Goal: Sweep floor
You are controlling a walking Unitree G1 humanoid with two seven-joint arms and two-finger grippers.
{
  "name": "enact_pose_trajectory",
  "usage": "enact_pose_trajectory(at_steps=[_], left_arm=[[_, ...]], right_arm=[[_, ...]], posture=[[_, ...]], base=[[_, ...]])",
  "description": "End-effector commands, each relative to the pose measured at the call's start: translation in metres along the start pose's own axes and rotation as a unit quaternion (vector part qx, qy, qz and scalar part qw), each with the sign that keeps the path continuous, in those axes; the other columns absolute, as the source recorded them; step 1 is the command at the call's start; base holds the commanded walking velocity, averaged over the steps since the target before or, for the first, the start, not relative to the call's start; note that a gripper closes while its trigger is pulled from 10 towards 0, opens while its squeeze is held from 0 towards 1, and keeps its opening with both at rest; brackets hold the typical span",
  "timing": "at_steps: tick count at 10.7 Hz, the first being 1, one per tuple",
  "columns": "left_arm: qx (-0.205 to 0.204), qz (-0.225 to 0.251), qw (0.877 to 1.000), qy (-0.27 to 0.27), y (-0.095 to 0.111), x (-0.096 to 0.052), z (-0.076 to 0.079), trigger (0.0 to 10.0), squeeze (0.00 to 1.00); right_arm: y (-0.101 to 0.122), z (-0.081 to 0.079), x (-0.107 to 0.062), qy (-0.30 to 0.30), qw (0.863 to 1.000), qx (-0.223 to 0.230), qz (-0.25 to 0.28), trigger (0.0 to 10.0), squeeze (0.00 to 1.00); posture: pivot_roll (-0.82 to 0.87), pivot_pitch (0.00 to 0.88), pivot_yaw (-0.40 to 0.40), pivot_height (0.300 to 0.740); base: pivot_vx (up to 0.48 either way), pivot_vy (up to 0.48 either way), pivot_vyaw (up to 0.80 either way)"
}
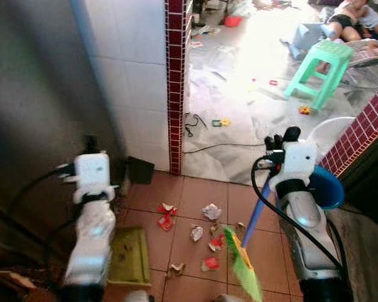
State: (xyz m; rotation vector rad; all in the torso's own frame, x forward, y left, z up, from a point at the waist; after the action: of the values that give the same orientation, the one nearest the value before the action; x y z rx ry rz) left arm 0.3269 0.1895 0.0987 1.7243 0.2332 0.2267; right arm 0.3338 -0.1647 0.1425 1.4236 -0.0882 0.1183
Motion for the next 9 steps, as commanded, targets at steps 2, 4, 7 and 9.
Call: enact_pose_trajectory(at_steps=[2, 4, 7, 9], left_arm=[[-0.005, 0.032, 0.999, -0.02, 0.013, 0.014, 0.016, 10.0, 0.0], [-0.011, 0.026, 0.999, -0.042, 0.007, 0.02, 0.036, 10.0, 0.0], [-0.046, -0.014, 0.996, -0.08, -0.007, 0.02, 0.073, 10.0, 0.0], [-0.05, -0.029, 0.993, -0.1, -0.013, 0.016, 0.087, 10.0, 0.0]], right_arm=[[0.016, 0.004, 0.009, -0.008, 1.0, -0.006, 0.029, 10.0, 0.0], [0.019, 0.007, 0.011, -0.013, 0.999, -0.008, 0.033, 10.0, 0.0], [0.018, 0.002, 0.014, -0.012, 1.0, 0.004, 0.027, 10.0, 0.0], [0.015, 0.003, 0.017, -0.015, 1.0, 0.003, 0.014, 10.0, 0.0]], posture=[[-0.07, 0.01, -0.01, 0.74], [-0.09, 0.01, -0.006, 0.74], [-0.1, 0.008, -0.01, 0.74], [-0.1, 0.006, -0.01, 0.74]], base=[[0.0, 0.0, 0.0], [0.0, 0.0, 0.0], [0.0, 0.0, 0.0], [0.0, 0.0, 0.0]])
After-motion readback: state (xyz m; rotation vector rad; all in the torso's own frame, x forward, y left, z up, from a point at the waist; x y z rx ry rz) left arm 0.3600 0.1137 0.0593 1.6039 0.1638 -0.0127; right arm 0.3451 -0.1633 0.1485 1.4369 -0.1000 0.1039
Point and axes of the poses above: a point about 5 cm out from each wrist's last joint towards the gripper, its own x axis pointing out of the wrist towards the gripper, its own y axis along the axis of the wrist's last joint, z = x × y, the point moved 5 cm from there along x, pointing out of the wrist towards the gripper, and after that the axes turned 3 degrees about -x, right-handed, at the moved point
